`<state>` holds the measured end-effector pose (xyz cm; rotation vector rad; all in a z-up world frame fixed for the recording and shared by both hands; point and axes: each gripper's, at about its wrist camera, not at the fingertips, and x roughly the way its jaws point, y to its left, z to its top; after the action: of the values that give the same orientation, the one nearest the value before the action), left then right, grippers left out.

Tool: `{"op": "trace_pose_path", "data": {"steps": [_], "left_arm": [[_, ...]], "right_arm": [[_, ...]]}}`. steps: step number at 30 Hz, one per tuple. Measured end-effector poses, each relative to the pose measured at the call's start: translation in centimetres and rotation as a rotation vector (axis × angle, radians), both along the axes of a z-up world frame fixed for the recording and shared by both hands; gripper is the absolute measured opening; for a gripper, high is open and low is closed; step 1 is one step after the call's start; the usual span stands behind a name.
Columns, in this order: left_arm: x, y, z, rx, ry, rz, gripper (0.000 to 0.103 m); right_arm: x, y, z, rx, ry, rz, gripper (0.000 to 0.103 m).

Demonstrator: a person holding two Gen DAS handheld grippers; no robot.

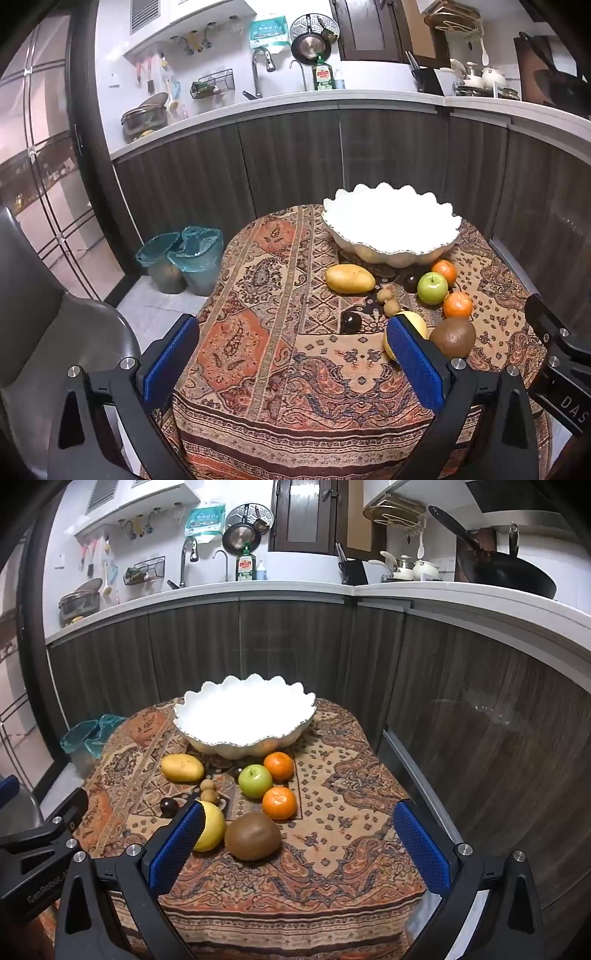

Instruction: Organize fruits

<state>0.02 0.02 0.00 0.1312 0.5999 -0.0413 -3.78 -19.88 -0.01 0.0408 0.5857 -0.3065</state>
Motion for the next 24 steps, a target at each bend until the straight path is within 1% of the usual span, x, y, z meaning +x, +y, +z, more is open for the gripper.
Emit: {"op": "trace_pose_path", "data": {"steps": [4,5,6,7,11,12,13,24], "left_arm": [[-0.1,0.1,0.1,0.003,-0.003,-0.002,0.103],[-0.4,0.0,0.4,0.006,-0.015,-0.003,0.103],[-0.2,-0.2,0.9,0.005,-0.009,-0.006,0.103],[-0.4,-0.2,1.1,0.003,-0.01,-0.008,0.103],[-0.4,0.3,1.7,0.002,-0.006,-0.01,0.103],[-0.2,0.3,1.5,0.0,-0.005,-0.012,0.103],[-0.2,0.3,1.1,0.001,-0.006,-0.015,0.103],[0.0,0.1,0.7,0.002,-0.015,-0.016,0.103]], "right_arm": [[-0.3,-0.4,-0.1,0.013,-0.014,-0.007,0.103],[-0.3,-0.5,-0.2,0.013,-0.013,-0.009,0.103],[-0.3,-0.6,-0.2,0.012,-0.011,-0.012,0.103],[-0.4,-0.3,0.3,0.011,-0.015,-0.014,0.103],[-0.1,0.3,0.8,0.012,-0.025,-0.014,0.103],[0.0,0.7,1.0,0.011,-0.026,-0.015,0.103],[-0.3,0.1,0.8,0.021,-0.034,-0.013,0.103],[-0.5,-0.3,0.8,0.029,-0.047,-0.025,0.103]]}}
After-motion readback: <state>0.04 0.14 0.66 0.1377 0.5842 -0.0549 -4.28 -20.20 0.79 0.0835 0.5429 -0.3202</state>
